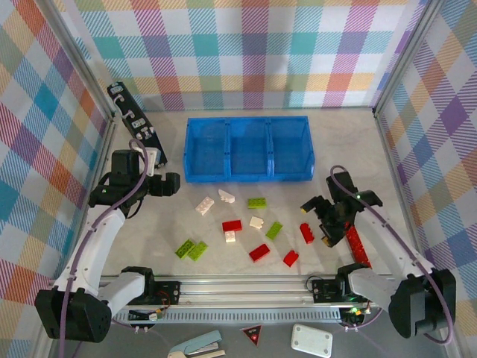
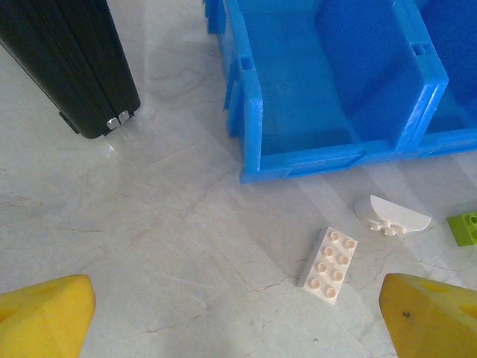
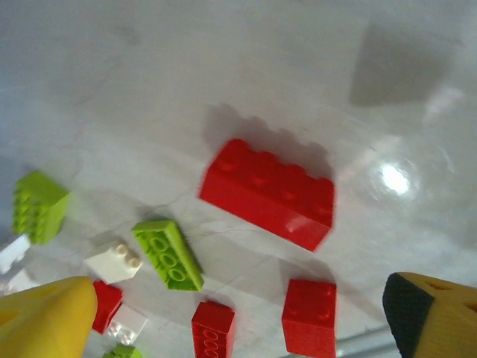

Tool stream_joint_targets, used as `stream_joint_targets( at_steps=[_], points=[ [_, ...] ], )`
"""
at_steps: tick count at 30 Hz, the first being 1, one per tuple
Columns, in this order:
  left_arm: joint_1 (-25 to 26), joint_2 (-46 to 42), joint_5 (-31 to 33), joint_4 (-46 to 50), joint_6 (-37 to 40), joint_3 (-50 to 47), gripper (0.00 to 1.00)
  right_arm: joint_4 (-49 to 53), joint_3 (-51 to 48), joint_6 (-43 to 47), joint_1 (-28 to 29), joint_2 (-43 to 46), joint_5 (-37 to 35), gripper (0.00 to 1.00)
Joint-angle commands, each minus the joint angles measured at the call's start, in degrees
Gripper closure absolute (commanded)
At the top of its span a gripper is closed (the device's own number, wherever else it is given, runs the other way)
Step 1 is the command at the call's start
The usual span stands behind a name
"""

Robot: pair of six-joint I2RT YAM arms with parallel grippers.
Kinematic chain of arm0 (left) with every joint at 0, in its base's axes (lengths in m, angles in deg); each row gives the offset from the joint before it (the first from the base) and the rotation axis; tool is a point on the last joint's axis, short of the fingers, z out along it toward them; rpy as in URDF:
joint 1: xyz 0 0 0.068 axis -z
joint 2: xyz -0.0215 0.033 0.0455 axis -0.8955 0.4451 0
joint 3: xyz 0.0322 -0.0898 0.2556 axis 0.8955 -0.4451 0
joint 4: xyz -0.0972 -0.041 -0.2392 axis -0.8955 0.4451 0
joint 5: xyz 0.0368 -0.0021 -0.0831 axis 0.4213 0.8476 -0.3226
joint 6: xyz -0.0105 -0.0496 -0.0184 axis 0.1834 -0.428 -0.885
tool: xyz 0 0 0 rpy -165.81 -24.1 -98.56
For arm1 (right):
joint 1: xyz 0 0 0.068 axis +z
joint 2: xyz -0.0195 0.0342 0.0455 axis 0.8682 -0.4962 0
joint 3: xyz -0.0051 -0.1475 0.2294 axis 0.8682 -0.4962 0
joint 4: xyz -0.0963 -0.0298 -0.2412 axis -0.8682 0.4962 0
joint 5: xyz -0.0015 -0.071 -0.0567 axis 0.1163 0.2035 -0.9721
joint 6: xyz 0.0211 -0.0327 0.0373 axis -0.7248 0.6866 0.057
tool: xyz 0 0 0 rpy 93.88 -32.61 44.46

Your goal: Sort the legos into containers by color

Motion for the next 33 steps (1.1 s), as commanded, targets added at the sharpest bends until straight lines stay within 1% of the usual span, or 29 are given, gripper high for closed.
stream_joint_targets(
  at_steps=[1, 4, 6, 9, 12, 17, 24, 33],
  points=[
    [0.06, -0.77, 1.09, -0.92, 1.32, -0.24, 0.02, 5.46, 1.60, -10.15, 0.50, -2.36, -0.94, 0.01],
    [-0.03, -0.48, 2.47, -0.38, 1.50, 0.26, 0.01, 3.53, -0.04, -13.38, 0.59, -3.97, 0.07, 0.01],
    [-0.25, -0.55, 4.22, -0.30, 1.41, 0.39, 0.01, 0.17, -1.81, -15.36, 0.62, -4.69, 1.54, 0.01],
    [-0.56, -1.17, 4.65, -0.28, 1.36, 0.10, 0.01, -3.96, -3.90, -17.37, 0.68, -6.01, 3.16, 0.01],
    [-0.65, -2.02, 4.71, -0.60, 1.41, -0.23, 0.01, -6.19, -3.67, -17.18, 0.68, -8.09, 4.01, 0.01],
    [-0.73, -1.96, 6.92, -0.31, 1.41, -0.02, 0.00, -9.33, -3.04, -15.43, 0.68, -11.69, 4.96, 0.01],
    [-1.00, -1.53, 6.49, -0.32, 1.39, -0.09, 0.00, -10.70, -3.49, -14.96, 0.68, -14.87, 4.62, 0.00],
    [-1.36, -1.06, 6.23, -0.22, 1.42, 0.04, 0.00, -11.09, -4.59, -14.76, 0.72, -15.91, 3.29, 0.12]
  ],
)
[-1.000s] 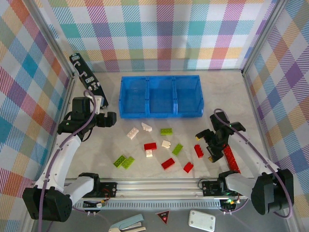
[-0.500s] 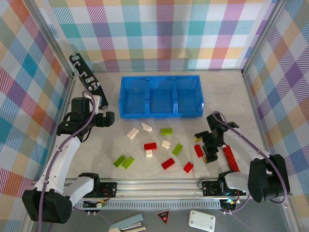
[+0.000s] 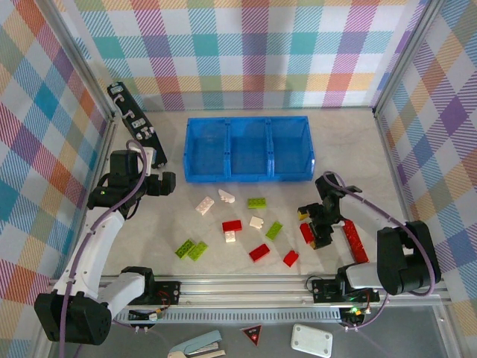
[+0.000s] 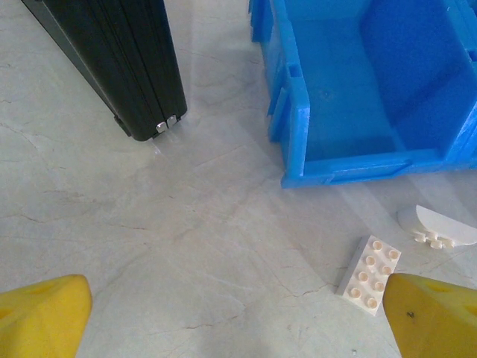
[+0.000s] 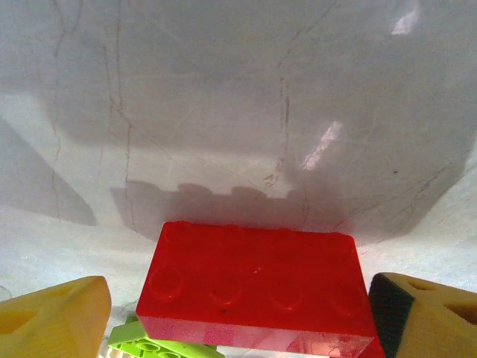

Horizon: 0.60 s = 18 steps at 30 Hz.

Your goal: Sort the legos into containers by color

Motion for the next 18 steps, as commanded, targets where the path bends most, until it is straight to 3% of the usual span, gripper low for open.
stream_joint_targets(
  at_steps=[1, 9, 18],
  points=[
    [-0.83, 0.07, 0.46, -0.24, 0.71, 0.01, 0.00, 0.83, -0.60, -0.19, 0.25, -0.15, -0.67, 0.14],
    [-1.00, -0.08, 0.28, -0.33, 0.66, 0.01, 0.00, 2.04, -0.14, -0.25, 0.24, 1.31, -1.18, 0.26],
    [-1.09, -0.01, -0.22, -0.41, 0.64, 0.07, 0.00, 5.43, 2.01, 0.51, 0.24, 4.90, -3.04, 0.30]
  ],
)
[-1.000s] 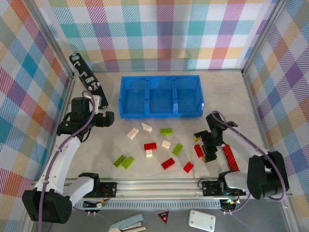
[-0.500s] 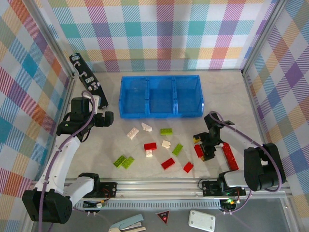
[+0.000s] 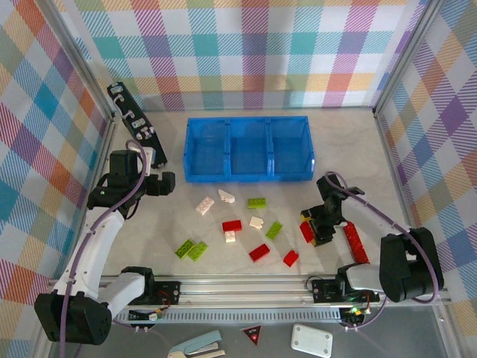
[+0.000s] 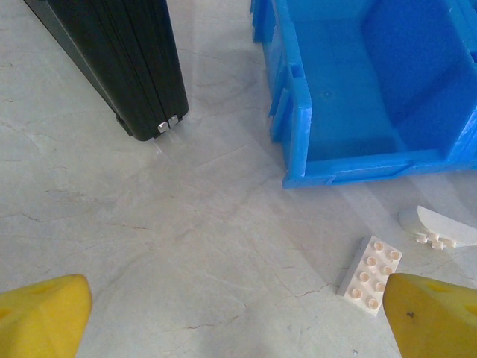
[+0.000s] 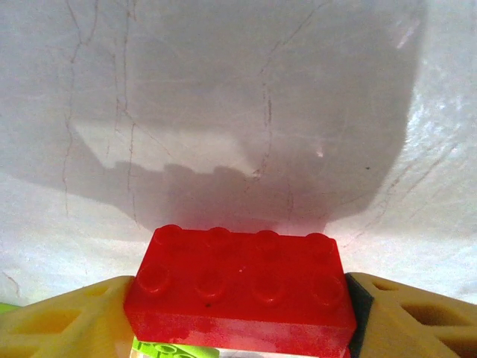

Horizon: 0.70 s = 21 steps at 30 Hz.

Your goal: Sort the legos into containers by color

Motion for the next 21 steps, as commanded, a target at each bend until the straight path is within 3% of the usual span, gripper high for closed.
stream_joint_targets(
  at_steps=[1, 5, 16, 21],
  points=[
    [-0.91, -0.06, -0.24, -0.41, 0.66, 0.04, 0.00, 3.37, 2.36, 0.93, 0.24, 1.92, -1.49, 0.30],
    [-0.91, -0.10, -0.36, -0.41, 0.61, 0.03, 0.00, 5.15, 5.03, 5.72, 0.25, 2.66, -3.73, 0.31],
    [-0.91, -0.13, -0.77, -0.59, 0.49, 0.08, 0.00, 4.93, 16.32, 41.39, 0.25, -0.58, -5.77, 0.27],
    [-1.00, -0.12, -0.88, -0.55, 0.49, -0.07, 0.00, 10.66, 22.91, 49.95, 0.26, -5.91, -7.05, 0.27]
  ],
)
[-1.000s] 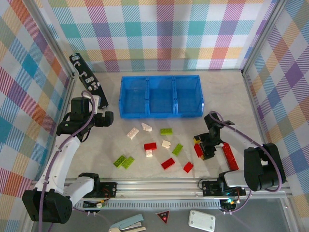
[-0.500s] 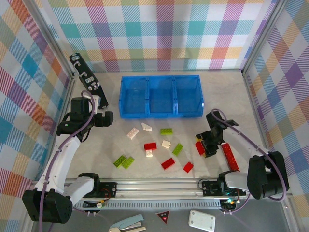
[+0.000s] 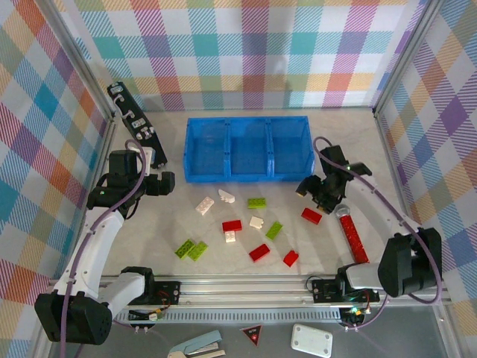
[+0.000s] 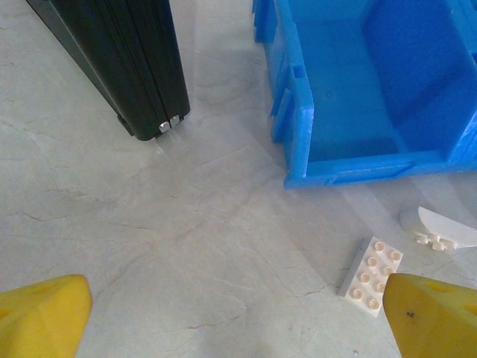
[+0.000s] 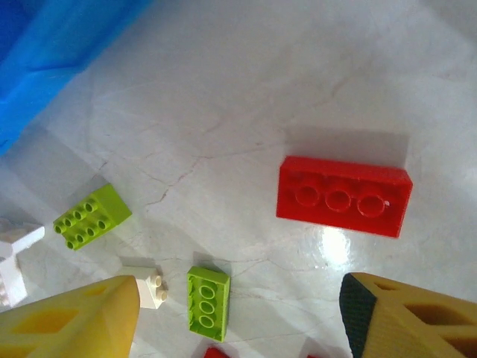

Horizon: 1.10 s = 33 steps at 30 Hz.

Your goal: Sort the legos into containers by color

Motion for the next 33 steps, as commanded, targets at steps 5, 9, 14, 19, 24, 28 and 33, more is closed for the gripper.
stream_joint_targets(
  at_steps=[5, 9, 14, 19, 24, 28, 33],
  points=[
    [-0.60, -0.36, -0.77, -0.56, 0.50, -0.25, 0.00, 5.84, 2.46, 15.48, 0.33, -4.40, -4.43, 0.24],
    [-0.58, -0.18, -1.23, -0.54, 0.44, -0.24, 0.00, 5.71, 1.52, 18.74, 0.58, -7.67, -6.90, 0.18],
    [-0.61, 0.03, -1.66, -0.55, 0.49, -0.16, 0.00, 3.56, -1.08, 8.54, 0.79, -11.10, -8.68, 0.04],
    [-0.65, 0.04, -1.62, -0.57, 0.49, -0.17, 0.00, -0.92, -3.84, -2.94, 3.49, -12.19, -7.62, 0.01],
    [-0.61, 0.25, -1.94, -0.57, 0.42, -0.16, 0.00, -4.43, -6.06, -6.21, 3.93, -13.69, -7.32, 0.10],
    [-0.65, 0.29, -1.94, -0.57, 0.51, -0.07, 0.00, -5.15, -6.70, -6.39, 3.93, -14.49, -8.25, 0.16],
    [-0.66, 0.43, -2.07, -0.57, 0.49, -0.07, 0.00, -5.50, -6.80, -5.78, 3.93, -15.29, -8.87, 0.28]
  ],
)
